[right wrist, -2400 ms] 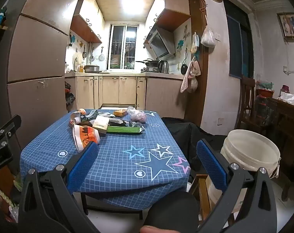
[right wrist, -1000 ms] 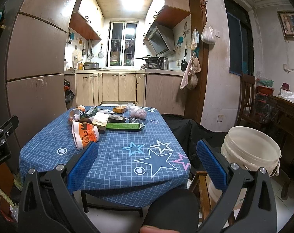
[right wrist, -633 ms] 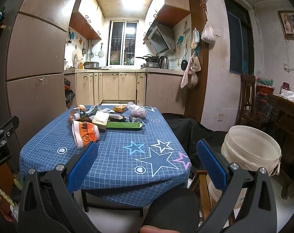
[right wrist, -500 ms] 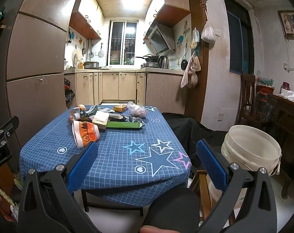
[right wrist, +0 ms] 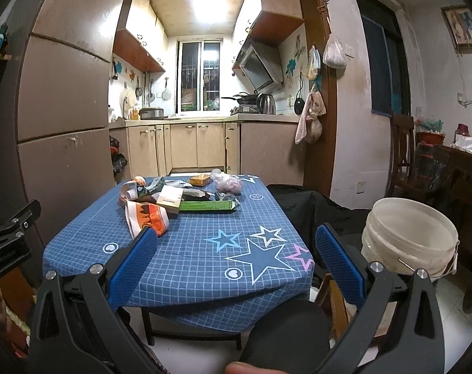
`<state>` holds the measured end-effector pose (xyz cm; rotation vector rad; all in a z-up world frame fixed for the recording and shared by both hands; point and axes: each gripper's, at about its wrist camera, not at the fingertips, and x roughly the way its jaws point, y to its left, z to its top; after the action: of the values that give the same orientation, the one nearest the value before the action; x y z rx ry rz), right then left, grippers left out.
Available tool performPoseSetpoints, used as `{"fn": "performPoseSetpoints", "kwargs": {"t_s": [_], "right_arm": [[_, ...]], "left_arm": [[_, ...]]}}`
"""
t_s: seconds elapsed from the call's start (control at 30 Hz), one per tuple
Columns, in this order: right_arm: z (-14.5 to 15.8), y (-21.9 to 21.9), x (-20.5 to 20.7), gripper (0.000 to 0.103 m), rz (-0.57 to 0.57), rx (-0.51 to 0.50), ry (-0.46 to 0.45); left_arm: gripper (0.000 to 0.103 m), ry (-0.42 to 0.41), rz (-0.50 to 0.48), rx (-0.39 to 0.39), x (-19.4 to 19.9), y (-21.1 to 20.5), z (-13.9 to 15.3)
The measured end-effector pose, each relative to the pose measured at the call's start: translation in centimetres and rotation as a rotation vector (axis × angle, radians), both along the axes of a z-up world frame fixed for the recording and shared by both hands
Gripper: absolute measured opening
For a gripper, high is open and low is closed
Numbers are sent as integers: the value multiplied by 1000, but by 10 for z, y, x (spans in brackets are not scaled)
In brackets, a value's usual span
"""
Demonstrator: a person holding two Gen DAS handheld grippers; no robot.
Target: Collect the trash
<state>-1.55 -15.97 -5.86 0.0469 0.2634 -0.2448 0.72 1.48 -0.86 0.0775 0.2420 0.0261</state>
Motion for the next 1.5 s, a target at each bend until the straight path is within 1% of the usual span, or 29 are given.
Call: {"fn": "performPoseSetpoints", "kwargs": {"t_s": [0.1,0.27,0.4,0.5,0.63,0.77,0.87,0.9,1.03,1.1,1.17,1.3,1.37,1.4,1.5], "right_arm": [[0,-1,-2,98,8,11,4],[1,-5,-7,98,89,66,-22],[1,-2,-7,98,103,74,-19],[1,-2,-6,98,114,78,-15],[2,1,-7,98,118,75,-12],[1,0,-6,98,113,78,-6],[0,-2,-1,98,119,81,18],[-1,-3,3,98,126,83,30],[-10,-4,27,98,178,94,116],[-14,-5,40,98,199,107,150],[-17,-5,52,98,205,108,171],[-18,-5,77,98,213,88,199],[-19,-9,83,98,202,93,199],[-20,-12,87,98,194,97,202],[-26,-21,102,98,170,110,231]], "left_arm": [[98,9,2,-8,0,1,1],[98,33,19,-21,2,4,0],[98,47,28,-21,3,4,-2],[98,51,-2,-43,3,6,-1],[98,63,6,-39,5,6,-1],[98,79,-16,-45,8,6,-3],[98,109,9,-14,15,2,-10],[98,130,3,-6,19,1,-13],[98,150,-15,-1,32,1,-19],[98,169,-23,5,46,3,-23],[98,210,-49,-9,62,5,-30],[98,284,-154,-68,93,8,-46],[98,296,-205,-88,108,8,-51],[98,296,-216,-91,114,7,-53],[98,310,-294,-127,139,6,-57]]}}
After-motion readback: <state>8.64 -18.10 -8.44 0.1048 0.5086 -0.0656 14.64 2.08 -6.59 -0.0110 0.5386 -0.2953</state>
